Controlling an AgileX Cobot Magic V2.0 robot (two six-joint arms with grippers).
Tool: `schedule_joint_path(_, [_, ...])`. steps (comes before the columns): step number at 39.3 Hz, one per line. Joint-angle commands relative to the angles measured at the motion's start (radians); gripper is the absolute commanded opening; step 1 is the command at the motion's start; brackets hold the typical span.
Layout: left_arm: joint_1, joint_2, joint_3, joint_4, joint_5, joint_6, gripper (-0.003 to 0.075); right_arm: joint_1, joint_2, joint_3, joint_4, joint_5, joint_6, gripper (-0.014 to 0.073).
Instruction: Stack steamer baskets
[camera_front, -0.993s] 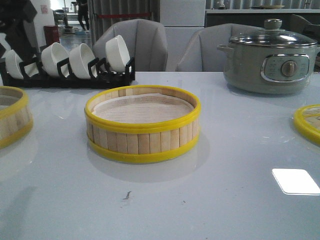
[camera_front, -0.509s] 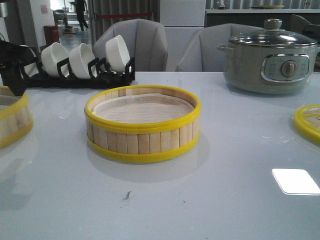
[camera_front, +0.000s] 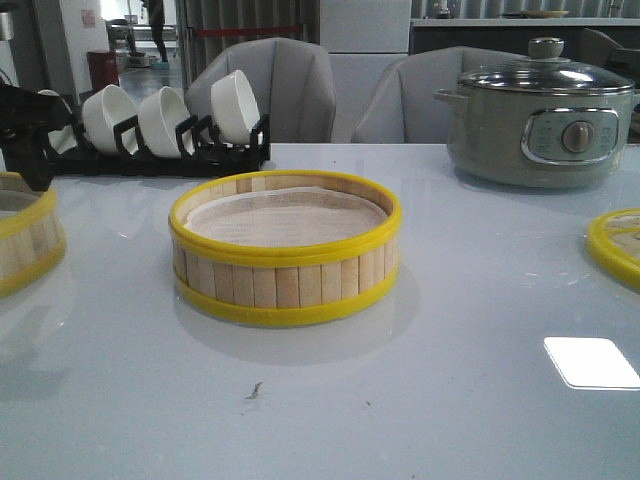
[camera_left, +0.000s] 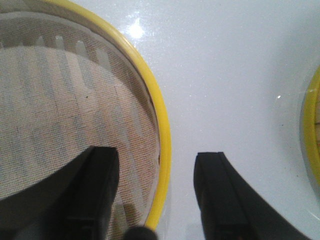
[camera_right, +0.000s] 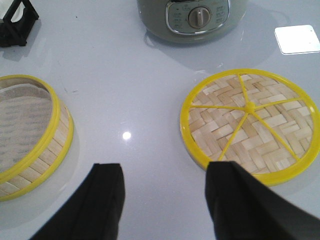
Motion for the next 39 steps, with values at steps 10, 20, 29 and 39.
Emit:
schedule_joint_path(10, [-0.005, -0.037, -0.032, -0.01, -0.073, -0.011, 0.0421, -0.001, -0.003, -0.037, -0.008, -0.075, -0.009, 0.0478])
schedule_joint_path(20, [-0.005, 0.033, -0.063, -0.01, -0.029, -0.011, 0.0421, -0.001, -0.003, -0.037, -0.008, -0.078, -0.009, 0.0478])
schedule_joint_path(29, [-0.005, 0.082, -0.067, -0.01, -0.023, -0.011, 0.0421, -0.001, -0.002, -0.037, -0.008, -0.078, -0.009, 0.0478])
schedule_joint_path(39, [-0.005, 0.098, -0.067, -0.01, -0.022, -0.011, 0.0361, -0.001, -0.002, -0.037, -0.008, -0.078, -0.009, 0.0478])
